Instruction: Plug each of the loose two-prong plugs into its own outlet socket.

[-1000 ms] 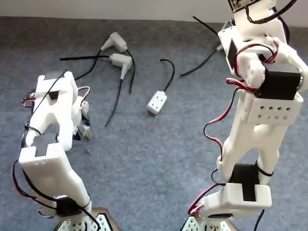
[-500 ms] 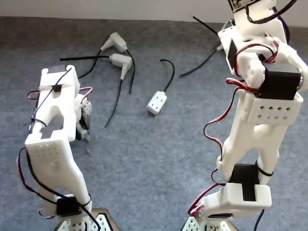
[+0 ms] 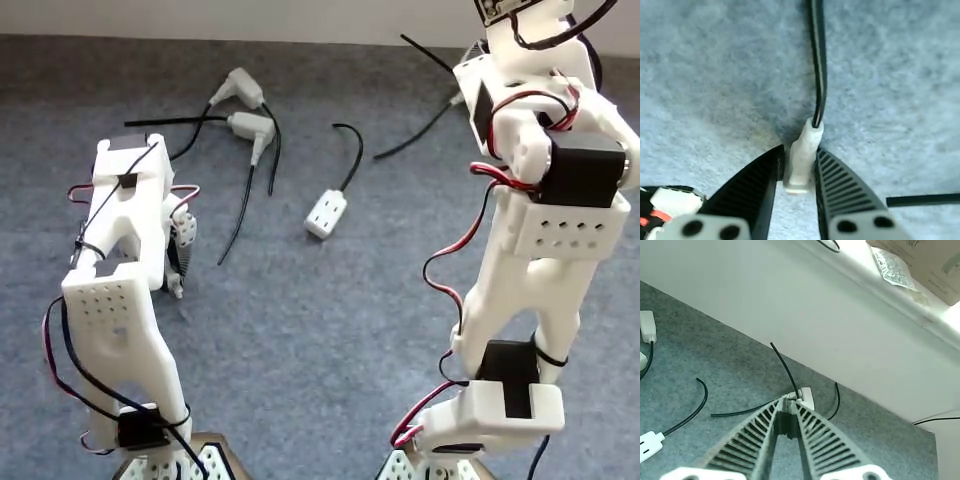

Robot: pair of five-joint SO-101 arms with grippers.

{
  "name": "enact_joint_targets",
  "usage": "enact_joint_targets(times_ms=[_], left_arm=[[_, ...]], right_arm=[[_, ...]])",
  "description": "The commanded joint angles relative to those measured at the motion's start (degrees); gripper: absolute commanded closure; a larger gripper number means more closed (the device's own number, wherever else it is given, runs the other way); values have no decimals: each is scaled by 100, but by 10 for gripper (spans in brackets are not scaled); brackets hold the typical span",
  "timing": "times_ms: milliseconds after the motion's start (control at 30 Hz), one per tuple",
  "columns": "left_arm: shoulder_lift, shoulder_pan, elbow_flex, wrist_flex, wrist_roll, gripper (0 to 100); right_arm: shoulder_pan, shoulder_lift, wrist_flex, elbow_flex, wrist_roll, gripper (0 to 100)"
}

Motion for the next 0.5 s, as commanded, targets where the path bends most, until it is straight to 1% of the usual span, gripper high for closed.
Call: enact_joint_targets(times_ms=[0,67,200,267,367,467], left_arm=[[-22,48,-409,53,-1002,994],[-92,48,-769,53,-1662,994],[-620,48,-1499,53,-2725,994],[-1015,92,-1859,53,-3042,994],[-1640,277,-2466,44,-3288,993],[-2185,620,-3046,35,-3613,993]], right_arm=[[-48,-251,22,-22,79,986],[-48,-251,22,-22,79,986],[-48,-251,22,-22,79,986],[-48,-251,22,-22,79,986],[-48,-251,22,-22,79,986],[-48,-251,22,-22,79,986]])
